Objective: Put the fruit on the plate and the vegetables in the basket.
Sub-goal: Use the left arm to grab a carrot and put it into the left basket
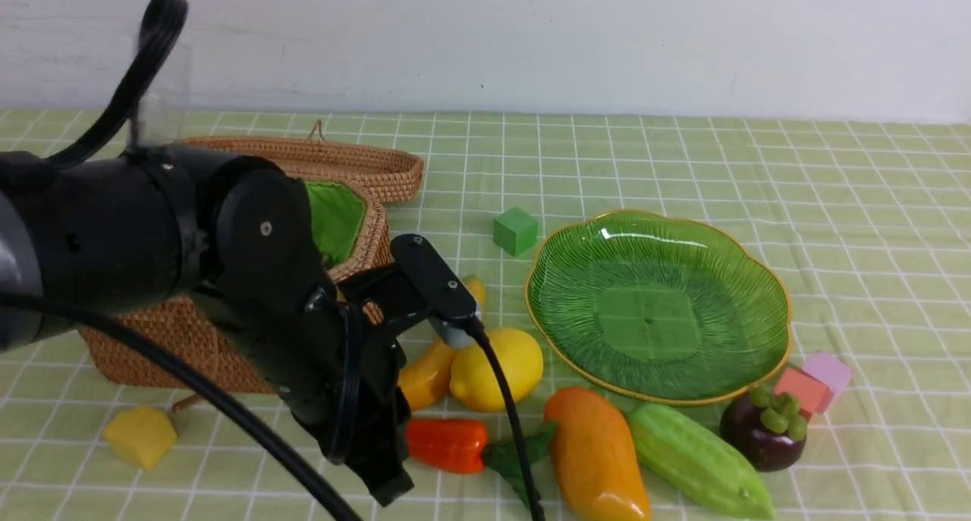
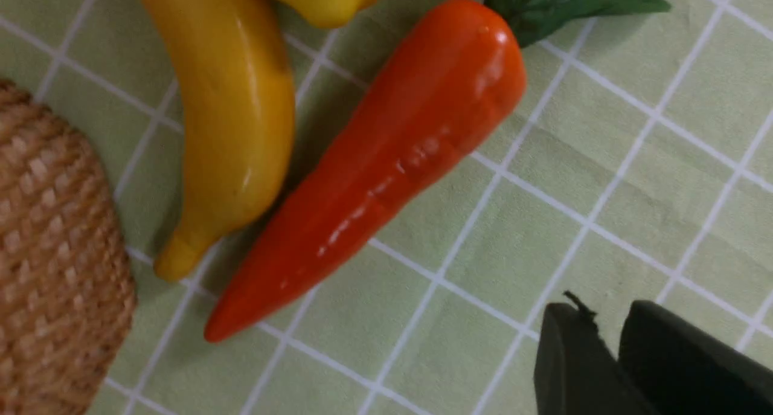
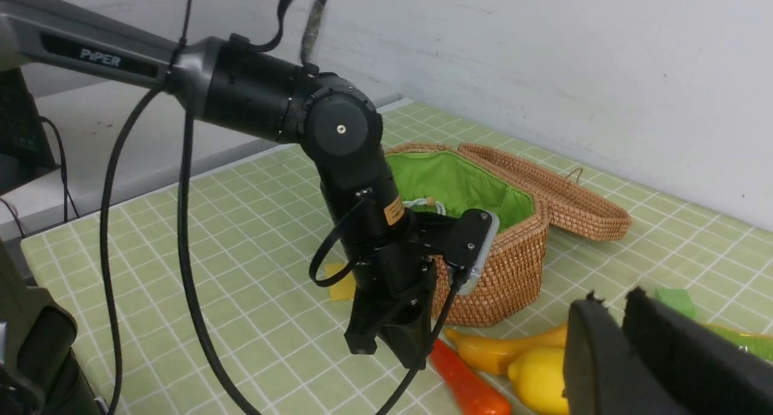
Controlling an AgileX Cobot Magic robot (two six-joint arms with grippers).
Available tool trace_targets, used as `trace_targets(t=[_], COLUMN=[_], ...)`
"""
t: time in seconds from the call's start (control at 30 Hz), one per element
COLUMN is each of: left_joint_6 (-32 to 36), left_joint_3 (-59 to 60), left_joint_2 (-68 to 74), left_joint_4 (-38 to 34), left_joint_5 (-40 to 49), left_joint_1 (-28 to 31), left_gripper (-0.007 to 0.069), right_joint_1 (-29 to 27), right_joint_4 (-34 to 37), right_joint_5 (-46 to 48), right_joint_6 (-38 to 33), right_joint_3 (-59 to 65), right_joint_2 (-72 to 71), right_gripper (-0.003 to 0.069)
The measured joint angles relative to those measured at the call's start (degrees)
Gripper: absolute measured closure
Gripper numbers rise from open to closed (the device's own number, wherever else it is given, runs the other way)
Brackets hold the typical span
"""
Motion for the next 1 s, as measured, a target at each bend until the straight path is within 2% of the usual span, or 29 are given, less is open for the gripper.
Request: trace_targets(t=[0.17, 0.27, 0.5, 0.8, 0.9, 1.0], left_joint_6=[11.82, 17.90, 21.15, 21.35, 21.35, 21.35], left_joint_3=[0.00, 0.00, 0.00, 0.00, 0.00, 0.00], left_joint_2=[2.75, 4.68, 7.76, 13.17, 14.41, 14.99], left_joint_4=[-1.42, -0.75, 0.19, 4.80, 5.32, 5.29], left_joint_5=[-3.59, -6.51, -14.04, -16.43, -17.38, -17.48], left_joint_1=[-0.06, -0.06, -0.06, -0.06, -0.06, -0.06], left_gripper=[0.0249, 0.0189, 0.0176, 0.0176, 0.0202, 0.0263], right_joint_1=[0.00, 0.00, 0.00, 0.00, 0.00, 0.00], right_joint_4=[0.11, 0.11, 0.11, 0.11, 0.11, 0.11], right_joint_5=[0.42, 0.76, 2.17, 2.41, 2.41, 2.41], right_joint_6=[0.00, 0.00, 0.00, 0.00, 0.00, 0.00], right_joint_3=[0.00, 0.00, 0.00, 0.00, 0.00, 0.00], right_joint_2=[0.00, 0.00, 0.00, 0.00, 0.00, 0.00], right_gripper=[0.0580, 0.0580, 0.0580, 0.0580, 0.0580, 0.0580])
